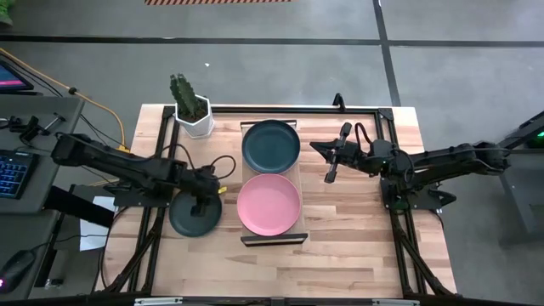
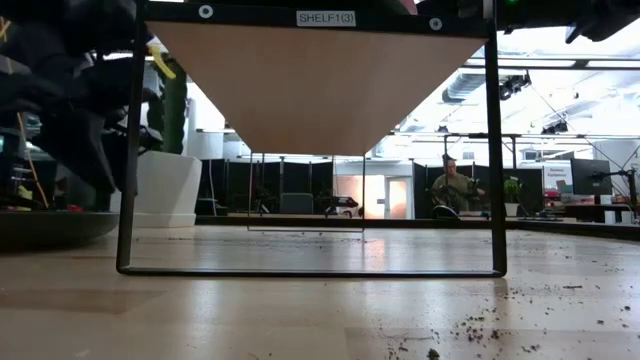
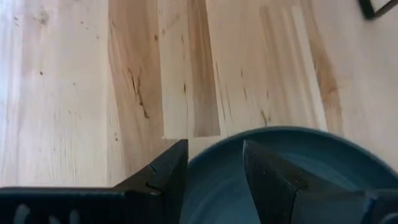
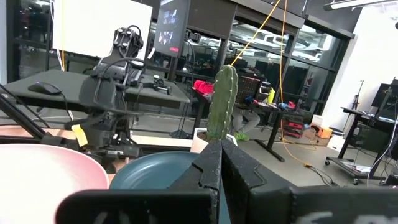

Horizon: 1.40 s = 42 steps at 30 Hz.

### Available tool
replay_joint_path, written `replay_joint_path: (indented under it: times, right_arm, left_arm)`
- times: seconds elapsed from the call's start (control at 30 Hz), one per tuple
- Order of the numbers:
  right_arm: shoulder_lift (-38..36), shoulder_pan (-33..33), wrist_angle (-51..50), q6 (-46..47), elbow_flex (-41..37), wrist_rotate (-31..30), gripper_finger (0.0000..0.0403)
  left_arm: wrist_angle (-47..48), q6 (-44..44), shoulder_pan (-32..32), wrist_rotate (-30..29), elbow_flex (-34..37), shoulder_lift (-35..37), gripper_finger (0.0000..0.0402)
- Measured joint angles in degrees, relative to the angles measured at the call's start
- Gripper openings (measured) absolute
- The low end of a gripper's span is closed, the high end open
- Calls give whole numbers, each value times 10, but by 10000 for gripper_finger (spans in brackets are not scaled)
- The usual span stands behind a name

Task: Place and stack plates onto a shelf
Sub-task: Stack the black plate on top of the light pink plate on the shelf

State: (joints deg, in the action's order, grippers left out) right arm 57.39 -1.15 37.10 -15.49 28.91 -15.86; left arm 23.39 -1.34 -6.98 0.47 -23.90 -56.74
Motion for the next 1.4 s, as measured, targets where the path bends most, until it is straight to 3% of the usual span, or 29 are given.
replay_joint_path:
  times: [0.5, 0.93, 1.2, 1.4]
  right_arm:
    - [0, 0, 0, 0, 0, 0, 0]
    - [0, 0, -2, 0, 0, 0, 0]
    - [0, 0, -3, 0, 0, 0, 0]
    - [0, 0, -11, 4, 0, 0, 0]
  left_arm:
    - [10, 116, 0, -31, 0, -76, 142]
    - [-17, 141, 0, -59, -1, -77, 142]
    - [-9, 188, 2, -80, -38, -77, 142]
    - [17, 200, 18, -68, -39, -77, 142]
